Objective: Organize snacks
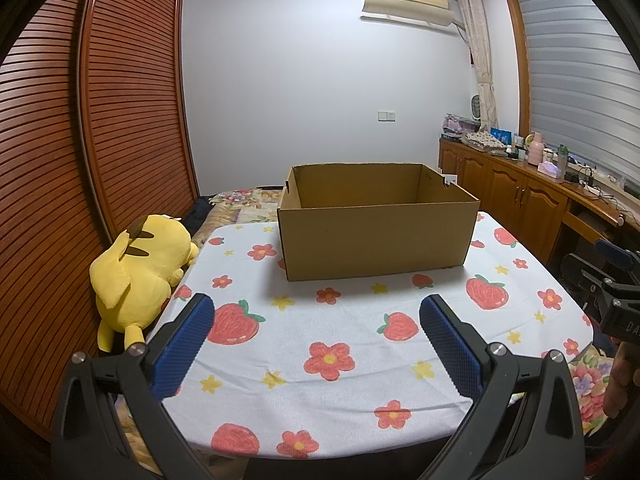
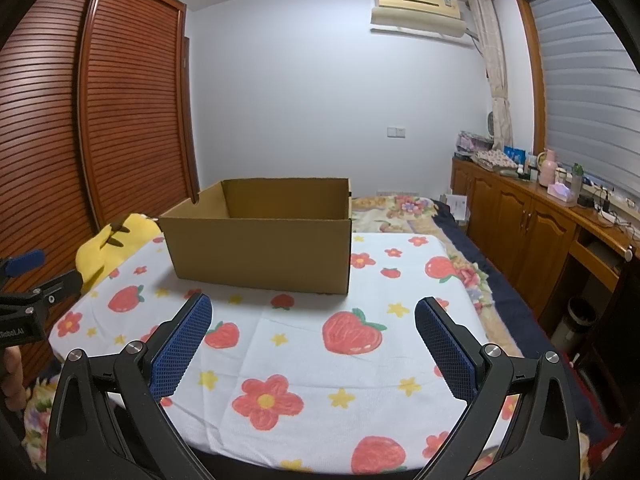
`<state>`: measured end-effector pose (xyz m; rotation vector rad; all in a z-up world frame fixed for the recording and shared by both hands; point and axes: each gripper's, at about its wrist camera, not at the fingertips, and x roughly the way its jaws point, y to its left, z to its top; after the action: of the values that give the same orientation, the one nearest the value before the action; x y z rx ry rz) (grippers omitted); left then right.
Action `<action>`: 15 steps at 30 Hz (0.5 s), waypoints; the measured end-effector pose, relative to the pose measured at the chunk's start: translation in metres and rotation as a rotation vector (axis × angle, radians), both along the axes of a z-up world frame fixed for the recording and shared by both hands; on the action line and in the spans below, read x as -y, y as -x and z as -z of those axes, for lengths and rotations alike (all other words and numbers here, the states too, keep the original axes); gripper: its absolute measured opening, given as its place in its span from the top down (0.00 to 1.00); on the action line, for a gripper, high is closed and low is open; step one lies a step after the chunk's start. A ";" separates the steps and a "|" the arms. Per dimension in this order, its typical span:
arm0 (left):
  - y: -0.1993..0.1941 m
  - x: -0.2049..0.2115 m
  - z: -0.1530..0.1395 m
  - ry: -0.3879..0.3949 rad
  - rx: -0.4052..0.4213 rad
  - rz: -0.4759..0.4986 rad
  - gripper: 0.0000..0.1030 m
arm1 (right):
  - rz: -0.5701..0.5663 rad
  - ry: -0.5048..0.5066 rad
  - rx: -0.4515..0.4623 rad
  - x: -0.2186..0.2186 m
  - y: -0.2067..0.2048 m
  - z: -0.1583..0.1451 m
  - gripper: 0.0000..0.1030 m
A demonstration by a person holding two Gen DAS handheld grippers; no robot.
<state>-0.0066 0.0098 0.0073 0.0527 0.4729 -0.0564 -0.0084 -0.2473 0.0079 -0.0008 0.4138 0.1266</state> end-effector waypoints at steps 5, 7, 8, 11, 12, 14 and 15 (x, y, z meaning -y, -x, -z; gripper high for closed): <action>0.001 0.002 -0.003 -0.003 0.003 -0.001 0.00 | 0.002 0.001 0.001 -0.001 0.001 0.000 0.00; 0.001 0.003 -0.003 -0.003 0.003 -0.001 0.00 | 0.001 0.000 0.000 0.000 0.000 0.001 0.00; 0.001 0.003 -0.003 -0.002 0.003 0.000 0.00 | 0.001 0.000 -0.001 0.000 0.001 0.001 0.00; 0.002 0.003 -0.003 -0.003 0.005 -0.002 0.00 | 0.000 0.001 0.001 0.000 0.001 0.001 0.00; 0.002 0.003 -0.003 -0.002 0.006 -0.001 0.00 | 0.001 0.001 0.001 0.000 0.000 0.000 0.00; 0.002 0.003 -0.003 -0.003 0.005 -0.002 0.00 | 0.000 0.001 0.001 0.000 0.001 0.000 0.00; 0.002 0.003 -0.003 -0.003 0.006 -0.002 0.00 | 0.002 0.001 0.003 -0.001 0.001 0.000 0.00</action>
<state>-0.0082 0.0069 0.0103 0.0555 0.4670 -0.0540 -0.0094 -0.2468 0.0076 -0.0020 0.4114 0.1248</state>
